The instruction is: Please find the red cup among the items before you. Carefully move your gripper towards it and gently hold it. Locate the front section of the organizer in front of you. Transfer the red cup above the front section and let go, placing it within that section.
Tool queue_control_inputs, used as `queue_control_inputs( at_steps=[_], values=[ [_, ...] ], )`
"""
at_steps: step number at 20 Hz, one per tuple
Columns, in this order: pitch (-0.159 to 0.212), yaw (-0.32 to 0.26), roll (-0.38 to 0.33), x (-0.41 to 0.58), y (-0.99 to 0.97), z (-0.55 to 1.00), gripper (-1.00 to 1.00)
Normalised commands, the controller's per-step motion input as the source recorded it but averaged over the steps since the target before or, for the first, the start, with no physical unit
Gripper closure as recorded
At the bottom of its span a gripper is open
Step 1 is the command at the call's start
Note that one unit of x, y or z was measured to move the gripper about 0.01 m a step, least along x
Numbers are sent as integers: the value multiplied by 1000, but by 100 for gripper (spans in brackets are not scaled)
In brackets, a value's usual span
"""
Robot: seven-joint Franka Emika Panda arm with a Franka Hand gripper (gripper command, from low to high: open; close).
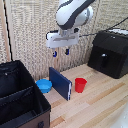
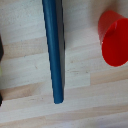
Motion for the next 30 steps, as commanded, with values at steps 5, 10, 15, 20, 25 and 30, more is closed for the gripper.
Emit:
queue_control_inputs(
  at_steps=[5, 10, 15, 20, 25, 30],
  values=[
    [1, -67, 51, -565, -433, -84, -100],
    [0, -72, 51, -523, -437, -88, -100],
    [0, -58, 64, -418, -509, -134, -100],
    [0, -38, 79, -351, -579, -155, -100],
    [-8, -4, 91, -178, -588, -198, -100],
    [-49, 0, 81, -87, -472, -290, -100]
  ],
)
